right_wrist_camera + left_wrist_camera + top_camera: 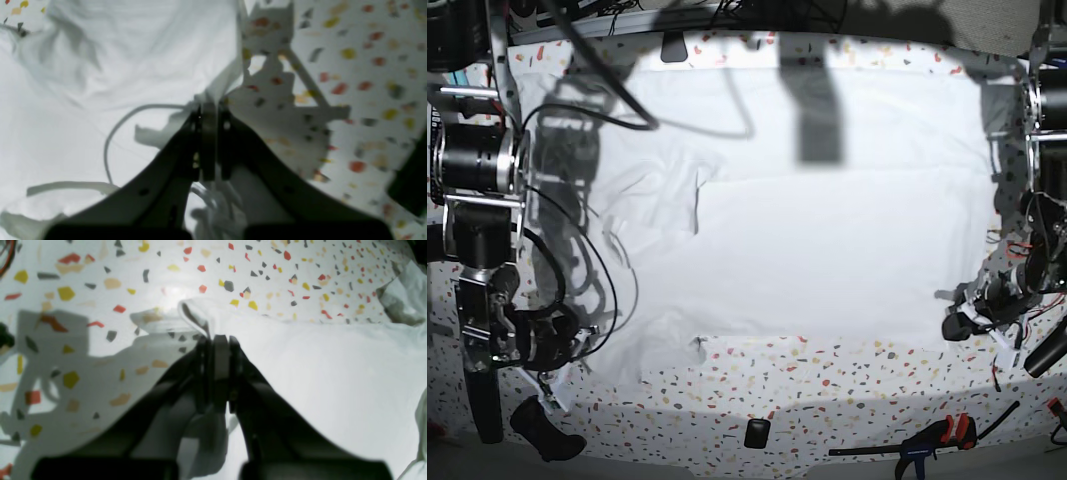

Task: Fold the T-shirt properly
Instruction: 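Lift the hem with both grippers and fold it over toward the collar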

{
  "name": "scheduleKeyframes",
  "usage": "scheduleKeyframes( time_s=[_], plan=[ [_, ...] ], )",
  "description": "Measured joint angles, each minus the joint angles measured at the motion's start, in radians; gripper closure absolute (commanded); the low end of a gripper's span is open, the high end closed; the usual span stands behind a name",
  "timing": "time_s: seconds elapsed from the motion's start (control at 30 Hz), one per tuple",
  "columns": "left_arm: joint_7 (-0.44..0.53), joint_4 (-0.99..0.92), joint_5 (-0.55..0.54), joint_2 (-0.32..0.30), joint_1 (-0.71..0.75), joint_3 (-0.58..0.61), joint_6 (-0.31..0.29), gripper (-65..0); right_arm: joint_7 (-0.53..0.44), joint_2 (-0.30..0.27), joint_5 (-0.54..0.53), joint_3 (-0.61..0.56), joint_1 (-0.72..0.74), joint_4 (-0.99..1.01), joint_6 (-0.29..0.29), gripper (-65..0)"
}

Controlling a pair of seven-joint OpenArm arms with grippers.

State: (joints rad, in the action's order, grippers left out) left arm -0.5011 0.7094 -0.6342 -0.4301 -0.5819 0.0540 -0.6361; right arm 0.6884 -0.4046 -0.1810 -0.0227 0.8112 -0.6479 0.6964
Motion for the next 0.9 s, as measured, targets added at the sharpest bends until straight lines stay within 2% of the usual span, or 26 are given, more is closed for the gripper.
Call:
scheduleKeyframes(
  time_s=[0.2,0.3,0.37,0.47,0.53,0.67,0.83,0.9],
  plan=[
    [-0.031,0.12,-0.004,-0.005,0.034,0.0,0.0,0.0,0.094,-0.064,-0.109,-0.003,-0.076,-0.166,0.0,0.0],
    [-0.062,0.211,-0.005,-0.019,0.086,0.002,0.0,0.0,0.132,-0.094,-0.129,-0.004,-0.13,-0.28,0.0,0.0],
    [-0.071,0.275,-0.008,-0.037,0.129,0.005,0.014,0.0,0.169,-0.116,-0.171,-0.004,-0.166,-0.36,0.001,0.0],
    [-0.078,0.369,-0.032,-0.064,0.198,0.005,0.087,0.0,0.237,-0.144,-0.235,-0.005,-0.213,-0.482,0.001,0.0],
    [-0.08,0.435,-0.04,-0.082,0.251,0.0,0.086,0.0,0.287,-0.163,-0.271,-0.005,-0.245,-0.57,-0.002,0.0],
    [-0.092,0.567,-0.045,-0.077,0.366,-0.094,0.086,0.0,0.324,-0.204,-0.32,-0.005,-0.318,-0.702,0.001,0.0],
    [-0.194,0.719,-0.105,-0.076,0.509,-0.247,0.082,0.0,0.363,-0.252,-0.363,-0.006,-0.434,-0.787,0.001,0.0],
    [-0.2,0.763,-0.113,-0.077,0.565,-0.298,0.082,0.0,0.36,-0.264,-0.375,-0.006,-0.48,-0.828,0.001,0.0]
  ],
)
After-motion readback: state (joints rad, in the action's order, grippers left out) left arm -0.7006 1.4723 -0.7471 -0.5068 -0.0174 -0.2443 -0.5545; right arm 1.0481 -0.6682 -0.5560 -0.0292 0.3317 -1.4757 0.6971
